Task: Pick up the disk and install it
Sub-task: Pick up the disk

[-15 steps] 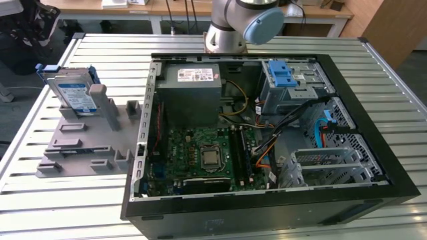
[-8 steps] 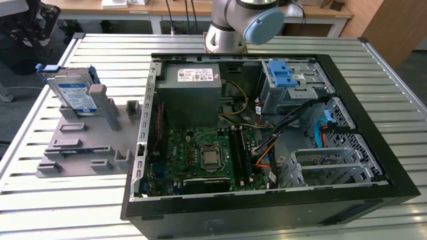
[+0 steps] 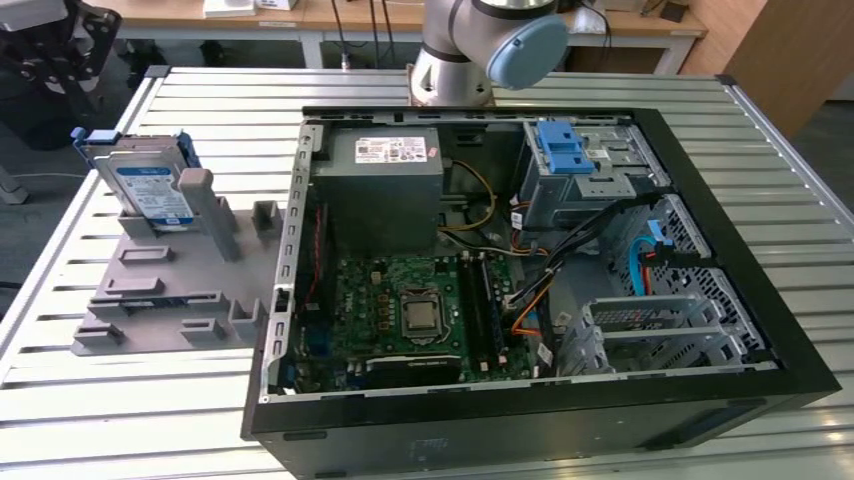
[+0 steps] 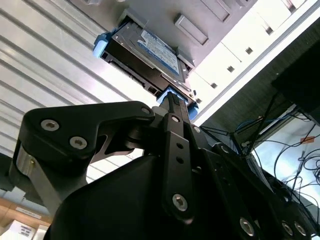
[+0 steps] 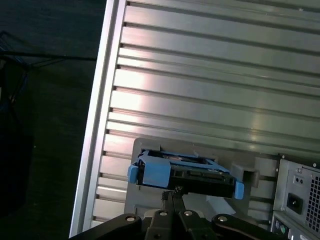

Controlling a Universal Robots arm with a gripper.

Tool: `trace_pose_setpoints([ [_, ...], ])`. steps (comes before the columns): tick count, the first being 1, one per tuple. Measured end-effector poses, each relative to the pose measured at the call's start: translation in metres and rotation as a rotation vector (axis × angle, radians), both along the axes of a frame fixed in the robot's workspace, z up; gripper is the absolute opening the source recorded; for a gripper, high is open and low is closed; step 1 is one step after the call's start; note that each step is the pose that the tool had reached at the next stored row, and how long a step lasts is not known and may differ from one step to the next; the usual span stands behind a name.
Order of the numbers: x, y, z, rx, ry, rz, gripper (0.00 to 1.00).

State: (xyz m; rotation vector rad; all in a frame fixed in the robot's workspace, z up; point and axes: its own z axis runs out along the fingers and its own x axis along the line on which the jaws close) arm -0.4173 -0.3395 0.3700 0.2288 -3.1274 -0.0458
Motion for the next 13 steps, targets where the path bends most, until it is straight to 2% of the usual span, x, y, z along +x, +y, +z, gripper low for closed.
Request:
trace_pose_setpoints([
  [13,0.0,0.0,0.0,0.0,0.0,0.106,0.11],
])
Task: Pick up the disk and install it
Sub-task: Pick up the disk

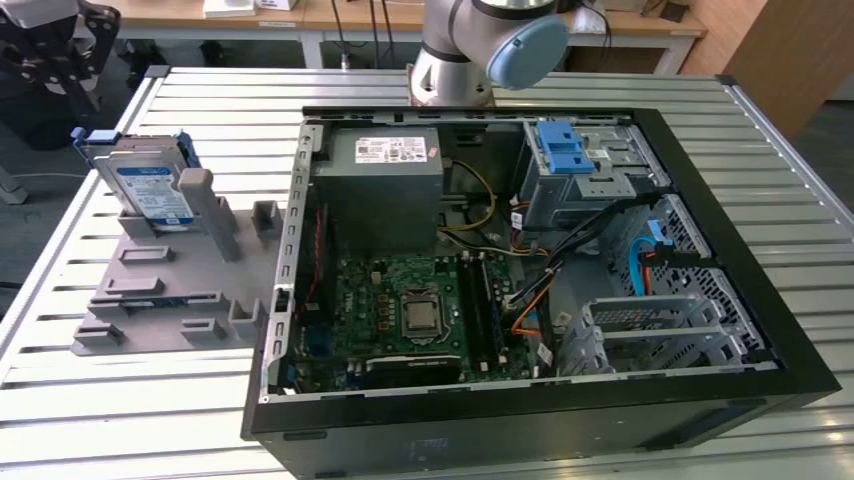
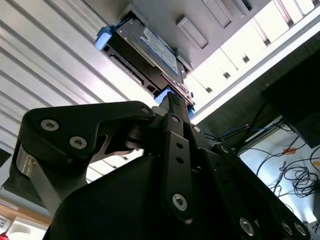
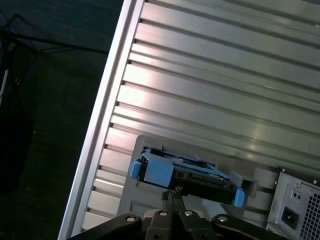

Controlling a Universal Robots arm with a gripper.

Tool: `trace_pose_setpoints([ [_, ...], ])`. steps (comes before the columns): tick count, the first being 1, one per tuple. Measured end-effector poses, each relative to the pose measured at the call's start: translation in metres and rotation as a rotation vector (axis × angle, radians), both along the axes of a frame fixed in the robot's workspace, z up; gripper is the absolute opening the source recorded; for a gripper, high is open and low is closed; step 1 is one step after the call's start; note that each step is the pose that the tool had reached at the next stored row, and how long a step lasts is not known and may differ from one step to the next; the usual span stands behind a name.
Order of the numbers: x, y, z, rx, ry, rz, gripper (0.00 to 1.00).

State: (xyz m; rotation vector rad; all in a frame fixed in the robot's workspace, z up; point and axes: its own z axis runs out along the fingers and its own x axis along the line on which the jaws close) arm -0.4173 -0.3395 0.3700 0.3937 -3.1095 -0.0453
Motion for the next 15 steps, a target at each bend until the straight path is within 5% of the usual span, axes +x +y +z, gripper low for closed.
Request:
trace_pose_setpoints([
  [15,0.0,0.0,0.0,0.0,0.0001,0.145,0.11],
])
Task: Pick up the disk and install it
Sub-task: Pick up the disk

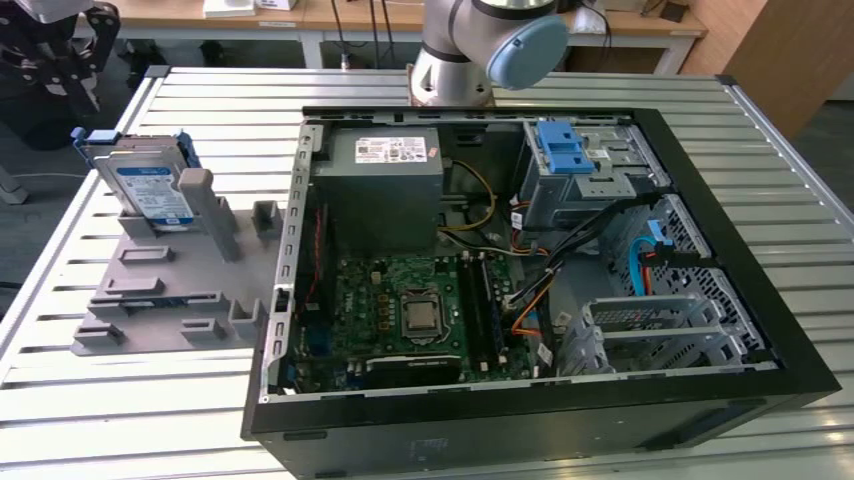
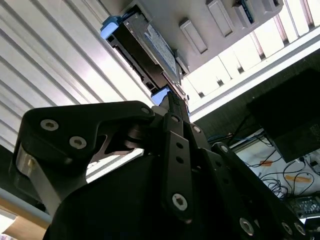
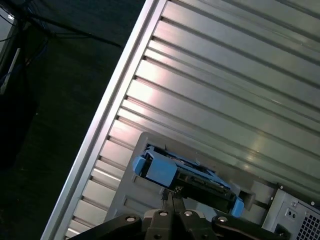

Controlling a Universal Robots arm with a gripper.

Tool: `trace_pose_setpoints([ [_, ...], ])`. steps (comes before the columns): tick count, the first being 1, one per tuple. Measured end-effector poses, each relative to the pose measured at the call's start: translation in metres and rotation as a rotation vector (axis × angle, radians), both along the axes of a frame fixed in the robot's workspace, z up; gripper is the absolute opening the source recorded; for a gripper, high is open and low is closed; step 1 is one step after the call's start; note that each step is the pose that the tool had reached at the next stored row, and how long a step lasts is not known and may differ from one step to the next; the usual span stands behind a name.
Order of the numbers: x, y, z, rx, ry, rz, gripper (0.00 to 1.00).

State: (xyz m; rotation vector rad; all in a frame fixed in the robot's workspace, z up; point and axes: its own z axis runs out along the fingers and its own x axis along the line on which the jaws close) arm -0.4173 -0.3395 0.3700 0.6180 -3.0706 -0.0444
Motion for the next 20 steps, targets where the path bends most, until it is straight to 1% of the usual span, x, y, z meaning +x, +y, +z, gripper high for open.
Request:
trace_pose_setpoints([
  [20,0.0,0.0,0.0,-0.0001,0.0,0.175,0.11],
])
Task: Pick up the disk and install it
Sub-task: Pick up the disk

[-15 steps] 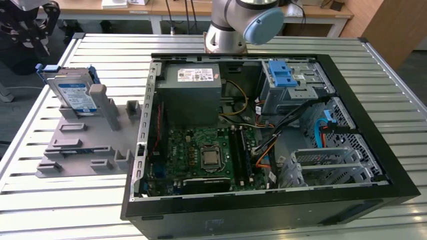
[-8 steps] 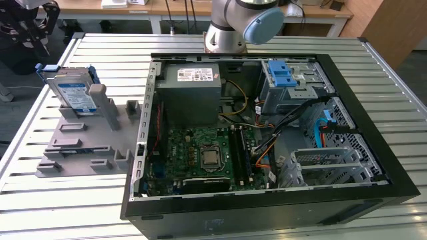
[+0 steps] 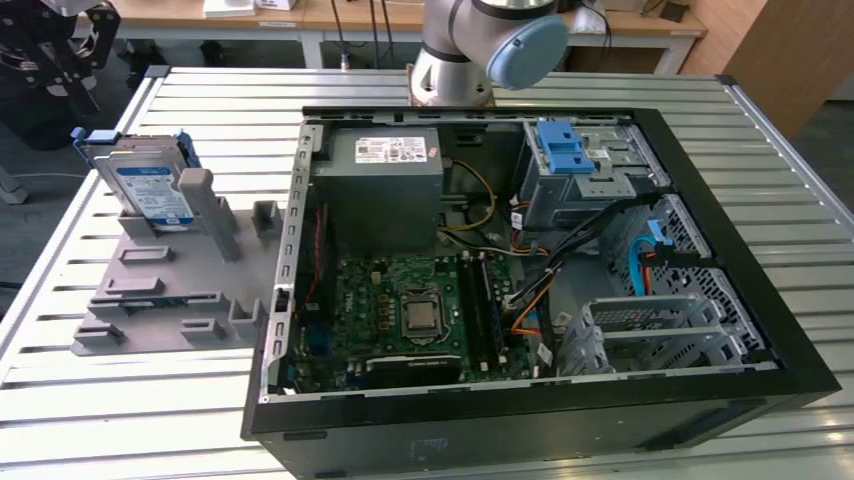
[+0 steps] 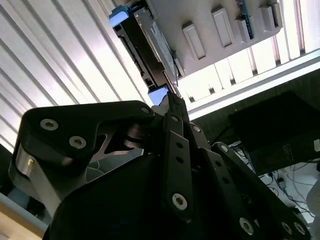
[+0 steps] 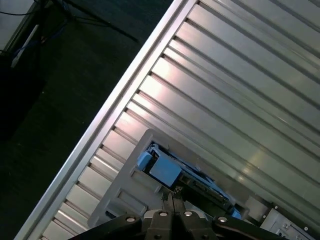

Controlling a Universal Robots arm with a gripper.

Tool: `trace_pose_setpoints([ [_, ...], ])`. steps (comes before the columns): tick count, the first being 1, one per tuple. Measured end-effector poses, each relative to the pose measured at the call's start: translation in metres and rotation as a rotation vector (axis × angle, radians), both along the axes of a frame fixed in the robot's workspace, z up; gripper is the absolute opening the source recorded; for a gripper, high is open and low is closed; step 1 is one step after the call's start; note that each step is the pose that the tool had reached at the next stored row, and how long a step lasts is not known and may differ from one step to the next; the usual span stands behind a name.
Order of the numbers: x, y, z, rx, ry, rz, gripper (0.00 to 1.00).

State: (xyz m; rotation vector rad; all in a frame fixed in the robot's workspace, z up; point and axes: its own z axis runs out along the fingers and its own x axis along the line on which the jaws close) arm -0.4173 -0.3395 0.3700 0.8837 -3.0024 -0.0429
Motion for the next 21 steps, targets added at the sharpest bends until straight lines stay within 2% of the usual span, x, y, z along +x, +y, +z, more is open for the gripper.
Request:
trace_pose_setpoints([
  [21,0.0,0.0,-0.0001,0.0,-0.0001,0.191,0.11],
])
